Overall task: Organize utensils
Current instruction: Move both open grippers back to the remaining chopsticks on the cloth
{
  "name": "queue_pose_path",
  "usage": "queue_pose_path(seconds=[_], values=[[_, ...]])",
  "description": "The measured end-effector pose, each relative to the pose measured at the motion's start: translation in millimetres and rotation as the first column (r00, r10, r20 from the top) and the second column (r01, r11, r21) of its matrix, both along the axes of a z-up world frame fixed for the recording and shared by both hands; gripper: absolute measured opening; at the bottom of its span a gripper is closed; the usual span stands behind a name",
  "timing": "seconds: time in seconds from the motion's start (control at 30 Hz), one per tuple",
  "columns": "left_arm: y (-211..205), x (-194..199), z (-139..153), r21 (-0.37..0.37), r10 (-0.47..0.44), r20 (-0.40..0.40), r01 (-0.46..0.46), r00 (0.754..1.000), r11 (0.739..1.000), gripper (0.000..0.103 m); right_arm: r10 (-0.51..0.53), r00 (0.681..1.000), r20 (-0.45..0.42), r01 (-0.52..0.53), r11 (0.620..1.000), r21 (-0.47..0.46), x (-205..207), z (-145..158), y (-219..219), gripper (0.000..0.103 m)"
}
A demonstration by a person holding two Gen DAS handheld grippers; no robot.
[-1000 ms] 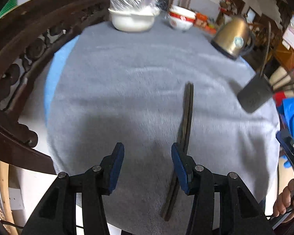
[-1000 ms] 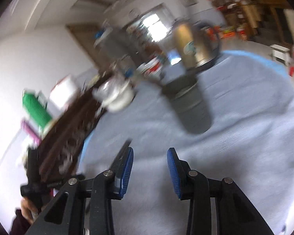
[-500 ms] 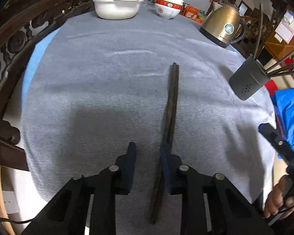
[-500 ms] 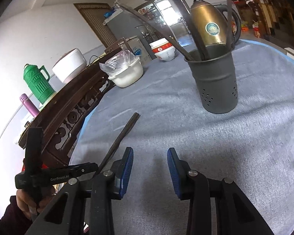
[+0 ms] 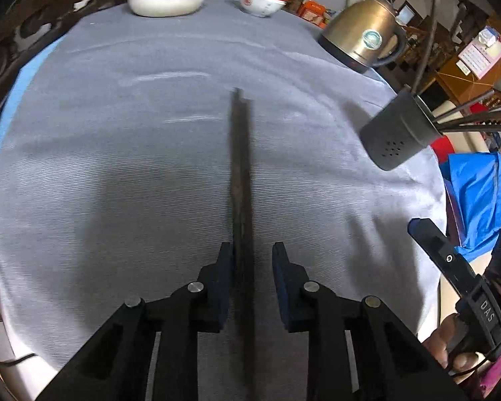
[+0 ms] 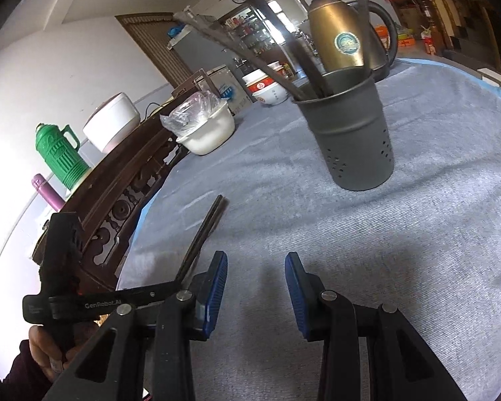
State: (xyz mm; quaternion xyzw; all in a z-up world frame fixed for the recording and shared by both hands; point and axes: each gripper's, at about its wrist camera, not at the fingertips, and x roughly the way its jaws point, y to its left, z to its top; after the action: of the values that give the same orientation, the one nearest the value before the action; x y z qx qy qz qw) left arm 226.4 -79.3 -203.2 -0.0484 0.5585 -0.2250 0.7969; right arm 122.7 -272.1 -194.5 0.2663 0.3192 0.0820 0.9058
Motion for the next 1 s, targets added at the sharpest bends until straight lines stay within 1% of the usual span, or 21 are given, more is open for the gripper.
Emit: queue_pose_path(seconds=[0.13, 0.23, 0.37, 0.47, 0.6, 0.7, 0.8, 0.87, 1.0], values=[[-19.8, 2.6, -2.2, -0.041, -0.026, -0.033, 0.024, 0.999, 0.999, 0.024, -0.03, 1.0, 0.01, 0.03, 1.0, 0.005, -2.7, 2.2, -8.5, 0.039], [-23.6, 2.5, -3.6, -0.041, -0.037, -0.032, 0.035, 0.999, 0.999, 0.022, -0.043, 0.999, 0.01, 0.043, 0.999, 0.007, -4.5, 2.8, -13.9, 0.039], [-6.1, 5.2, -4.0, -0.064, -0.007, -0.043, 0.004, 0.999, 0.998, 0.019, -0.047, 0.999, 0.008, 0.047, 0.999, 0.009, -4.8, 1.6, -15.4, 0.039], [7.6, 7.9, -1.3, -0.05, 0.021, -0.029, -0.023, 0.999, 0.999, 0.018, -0.035, 0.999, 0.0, 0.035, 0.999, 0.012, -2.6, -1.3, -12.3, 0.039], [23.7, 7.4, -1.7, -0.069, 0.012, -0.035, -0.014, 0.999, 0.997, 0.018, -0.017, 1.0, 0.003, 0.017, 1.0, 0.003, -1.7, -1.6, -6.0, 0.039], [32.4, 10.6, 0.3, -0.052, 0.033, -0.026, -0.034, 0.999, 0.998, 0.018, -0.015, 1.0, 0.003, 0.015, 1.0, 0.006, -1.7, -2.5, -5.3, 0.039], [29.6, 16.8, -0.5, -0.039, 0.039, -0.021, -0.04, 0.999, 0.998, 0.018, -0.017, 1.0, 0.001, 0.017, 1.0, 0.013, -2.3, -3.2, -6.9, 0.039], [23.3, 17.8, 0.0, -0.024, 0.029, -0.009, -0.029, 1.0, 0.999, 0.018, -0.019, 1.0, 0.004, 0.019, 1.0, 0.018, -3.5, -2.8, -8.0, 0.039], [1.4, 18.5, 1.2, -0.002, -0.03, 0.032, 0.03, 0.999, 1.0, 0.016, -0.031, 0.999, 0.014, 0.03, 0.999, 0.024, -6.9, -1.4, -13.2, 0.039]])
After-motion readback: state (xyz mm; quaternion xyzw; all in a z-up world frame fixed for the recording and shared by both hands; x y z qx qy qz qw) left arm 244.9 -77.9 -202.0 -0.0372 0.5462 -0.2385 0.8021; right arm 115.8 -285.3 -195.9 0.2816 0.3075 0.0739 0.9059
